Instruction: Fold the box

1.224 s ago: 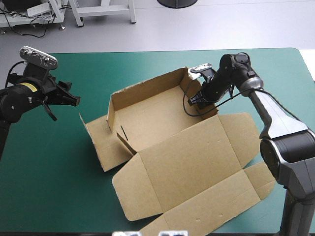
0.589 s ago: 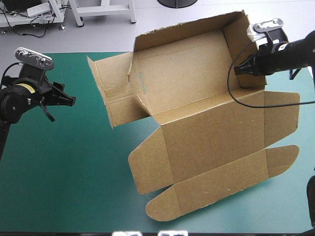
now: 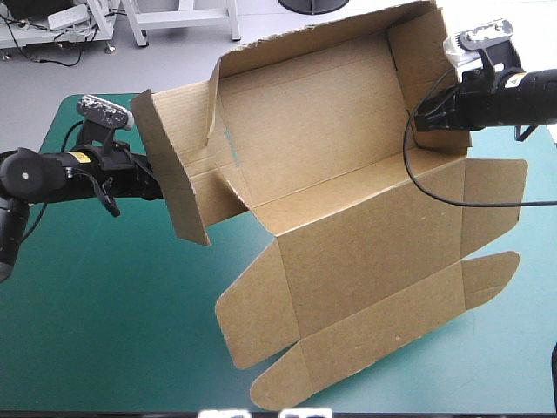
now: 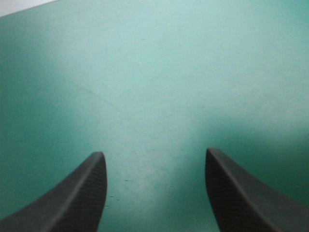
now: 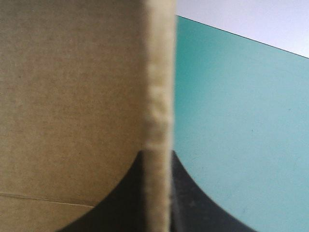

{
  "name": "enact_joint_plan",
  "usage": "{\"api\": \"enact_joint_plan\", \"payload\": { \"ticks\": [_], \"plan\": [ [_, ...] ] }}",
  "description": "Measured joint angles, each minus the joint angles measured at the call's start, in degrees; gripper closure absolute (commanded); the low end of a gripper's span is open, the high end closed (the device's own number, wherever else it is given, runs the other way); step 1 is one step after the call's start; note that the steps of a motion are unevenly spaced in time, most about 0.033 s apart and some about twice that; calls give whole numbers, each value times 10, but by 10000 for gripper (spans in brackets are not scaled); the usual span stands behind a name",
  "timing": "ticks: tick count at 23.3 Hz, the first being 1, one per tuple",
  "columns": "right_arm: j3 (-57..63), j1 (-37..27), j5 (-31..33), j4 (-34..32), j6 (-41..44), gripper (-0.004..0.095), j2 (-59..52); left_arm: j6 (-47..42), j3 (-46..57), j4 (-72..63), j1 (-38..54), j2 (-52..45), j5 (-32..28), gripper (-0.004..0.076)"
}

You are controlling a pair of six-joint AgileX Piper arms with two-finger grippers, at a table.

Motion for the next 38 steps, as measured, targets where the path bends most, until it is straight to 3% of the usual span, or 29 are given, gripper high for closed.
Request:
{"api": "enact_joint_plan", "payload": {
  "ticks": [10,15,38],
  "plan": [
    [0,0,0,-26,-3,933,25,157,0,-322,0,40,117,290],
    [0,0,0,-27,-2,933,42,189,0,-400,0,41,128,290],
    [0,50,-27,-69,25,932,58,201,0,-484,0,41,126,253]
  ]
}}
